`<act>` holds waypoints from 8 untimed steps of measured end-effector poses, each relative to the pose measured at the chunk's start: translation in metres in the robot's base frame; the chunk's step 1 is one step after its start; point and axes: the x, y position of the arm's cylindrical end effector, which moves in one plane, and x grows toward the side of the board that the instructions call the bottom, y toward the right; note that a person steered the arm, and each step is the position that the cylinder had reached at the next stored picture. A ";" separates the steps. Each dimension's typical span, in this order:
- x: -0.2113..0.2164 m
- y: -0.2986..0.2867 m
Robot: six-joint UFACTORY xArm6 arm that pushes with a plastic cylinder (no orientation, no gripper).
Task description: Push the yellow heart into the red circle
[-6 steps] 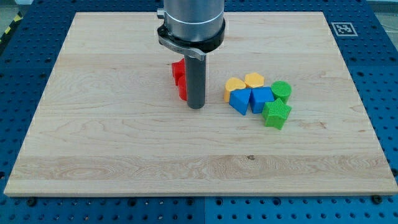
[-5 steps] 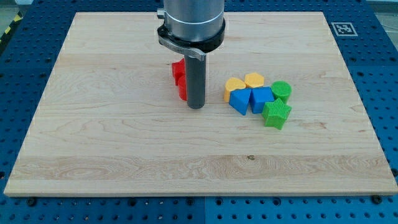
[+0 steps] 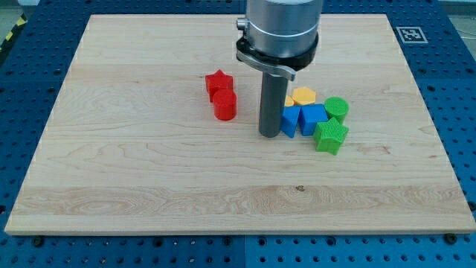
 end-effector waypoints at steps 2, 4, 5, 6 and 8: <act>0.000 0.034; -0.009 0.040; -0.031 0.036; -0.033 0.036; -0.066 0.034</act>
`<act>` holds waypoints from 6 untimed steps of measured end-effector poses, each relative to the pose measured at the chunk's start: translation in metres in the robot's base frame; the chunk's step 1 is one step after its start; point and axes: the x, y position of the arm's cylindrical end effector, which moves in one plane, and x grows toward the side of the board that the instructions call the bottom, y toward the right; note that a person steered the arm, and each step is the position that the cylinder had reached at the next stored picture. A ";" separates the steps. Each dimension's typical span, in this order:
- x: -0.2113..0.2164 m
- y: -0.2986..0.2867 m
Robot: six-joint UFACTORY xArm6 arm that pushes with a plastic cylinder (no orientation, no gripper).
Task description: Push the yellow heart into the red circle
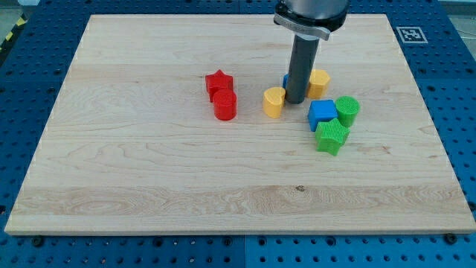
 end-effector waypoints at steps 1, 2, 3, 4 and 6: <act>0.000 -0.012; 0.000 0.009; 0.005 0.029; 0.014 0.014; 0.014 -0.043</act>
